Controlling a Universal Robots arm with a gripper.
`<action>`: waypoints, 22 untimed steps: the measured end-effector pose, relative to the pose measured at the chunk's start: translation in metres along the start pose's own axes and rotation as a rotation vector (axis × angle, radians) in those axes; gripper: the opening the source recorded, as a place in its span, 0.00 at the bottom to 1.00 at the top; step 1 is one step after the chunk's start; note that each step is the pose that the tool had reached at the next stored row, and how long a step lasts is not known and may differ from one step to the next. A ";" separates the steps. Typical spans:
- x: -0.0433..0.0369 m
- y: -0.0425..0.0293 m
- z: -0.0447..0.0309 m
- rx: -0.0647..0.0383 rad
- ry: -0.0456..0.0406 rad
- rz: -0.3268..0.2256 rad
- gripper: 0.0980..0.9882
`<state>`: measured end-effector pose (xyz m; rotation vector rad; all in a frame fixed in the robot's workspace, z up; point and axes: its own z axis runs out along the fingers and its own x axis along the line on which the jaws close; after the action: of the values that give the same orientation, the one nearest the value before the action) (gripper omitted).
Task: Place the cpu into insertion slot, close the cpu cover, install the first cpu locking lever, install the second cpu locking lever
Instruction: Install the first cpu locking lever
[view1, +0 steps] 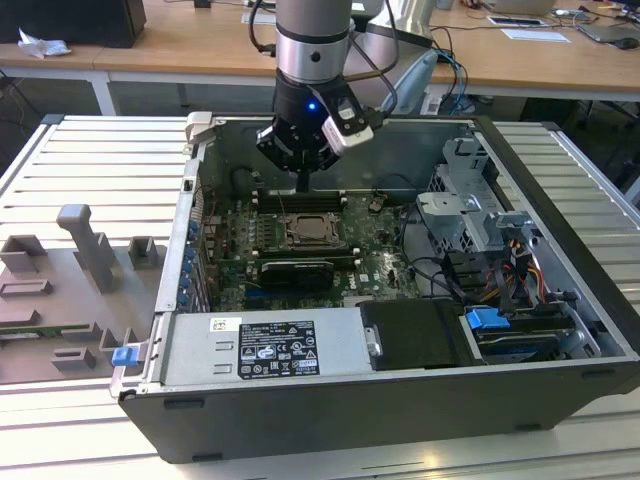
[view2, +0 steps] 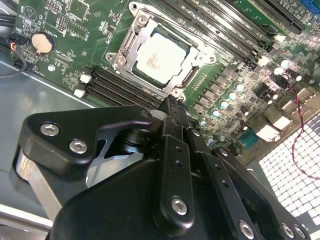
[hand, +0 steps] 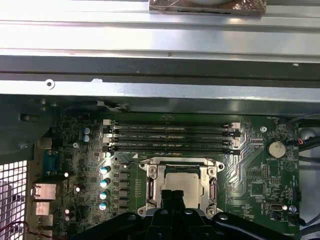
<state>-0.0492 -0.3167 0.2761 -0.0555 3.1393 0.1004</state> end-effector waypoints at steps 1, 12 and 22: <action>0.0000 0.0000 0.0000 0.000 0.0006 -0.008 0.01; 0.0056 0.0001 0.0025 0.001 -0.0091 -0.083 0.01; 0.0446 0.0034 0.0079 0.001 -0.0250 -0.079 0.01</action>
<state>-0.0939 -0.3143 0.2684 -0.1761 3.1073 0.0982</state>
